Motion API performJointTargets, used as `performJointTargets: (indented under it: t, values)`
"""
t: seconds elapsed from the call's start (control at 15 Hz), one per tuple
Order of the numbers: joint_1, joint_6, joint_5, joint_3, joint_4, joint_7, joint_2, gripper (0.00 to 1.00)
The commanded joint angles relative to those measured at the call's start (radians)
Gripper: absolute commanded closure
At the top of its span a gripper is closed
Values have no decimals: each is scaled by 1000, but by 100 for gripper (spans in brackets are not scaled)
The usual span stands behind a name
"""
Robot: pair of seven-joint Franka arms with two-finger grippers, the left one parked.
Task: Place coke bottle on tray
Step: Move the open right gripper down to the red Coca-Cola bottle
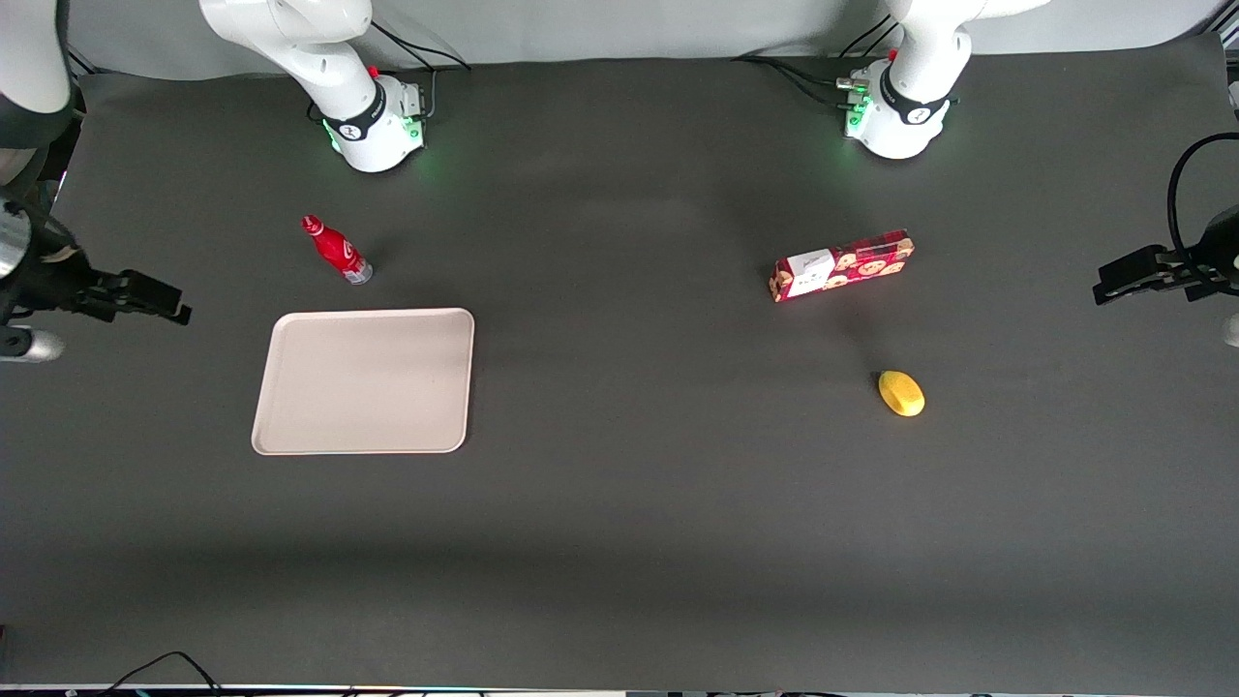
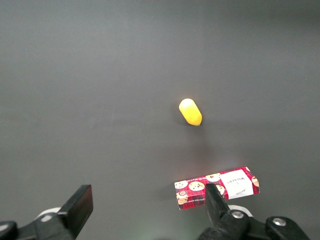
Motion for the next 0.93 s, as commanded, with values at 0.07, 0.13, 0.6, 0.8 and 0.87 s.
performJointTargets:
  t: [0.07, 0.13, 0.6, 0.8, 0.87]
  values:
    - [1, 180, 1, 17, -492, -10, -338, 0]
    - [1, 212, 1, 17, -578, -12, -392, 0]
    - [1, 384, 1, 51, -945, -21, -542, 0]
    - [0, 404, -1, 51, -998, -62, -535, 0]
    - [-3, 404, -2, 50, -1010, -68, -533, 0]
